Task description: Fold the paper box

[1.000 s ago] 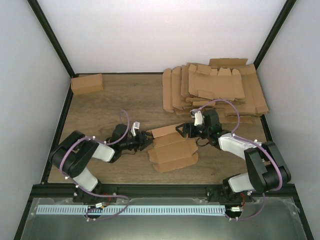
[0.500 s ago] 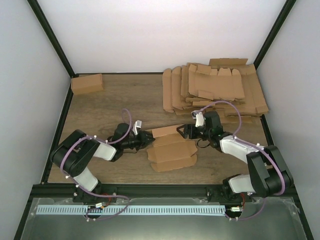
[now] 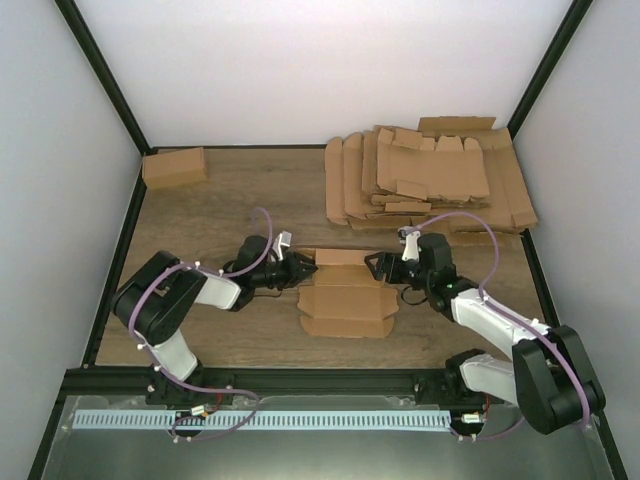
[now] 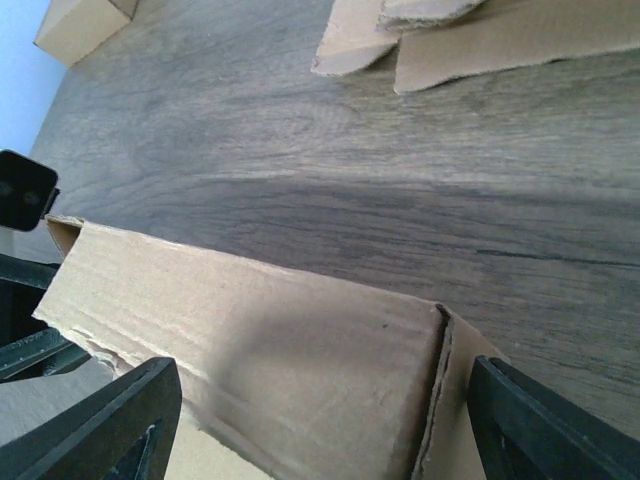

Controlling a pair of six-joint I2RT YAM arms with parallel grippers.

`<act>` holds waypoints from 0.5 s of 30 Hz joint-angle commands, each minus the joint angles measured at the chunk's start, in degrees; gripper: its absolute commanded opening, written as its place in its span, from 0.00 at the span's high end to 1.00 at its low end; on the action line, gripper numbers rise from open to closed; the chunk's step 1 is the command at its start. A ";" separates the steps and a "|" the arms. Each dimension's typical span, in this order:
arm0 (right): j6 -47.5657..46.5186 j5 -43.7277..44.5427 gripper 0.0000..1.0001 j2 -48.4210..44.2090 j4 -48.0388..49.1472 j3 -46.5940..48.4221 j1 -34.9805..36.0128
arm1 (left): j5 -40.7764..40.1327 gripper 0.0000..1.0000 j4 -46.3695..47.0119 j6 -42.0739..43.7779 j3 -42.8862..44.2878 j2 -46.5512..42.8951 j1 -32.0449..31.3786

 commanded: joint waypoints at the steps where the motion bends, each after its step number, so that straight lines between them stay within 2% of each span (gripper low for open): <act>1: 0.72 2.18 0.19 1.28 -0.50 0.89 0.41 | -3.08 0.72 -7.60 7.02 0.57 -3.23 -0.25; 9: -0.57 3.92 0.18 3.42 0.11 2.34 0.43 | -14.04 0.68 -27.62 15.54 -2.11 -16.28 -0.16; 15: -1.99 3.56 0.18 3.94 0.21 2.88 0.41 | -20.97 0.65 -41.12 26.35 3.54 -20.89 0.85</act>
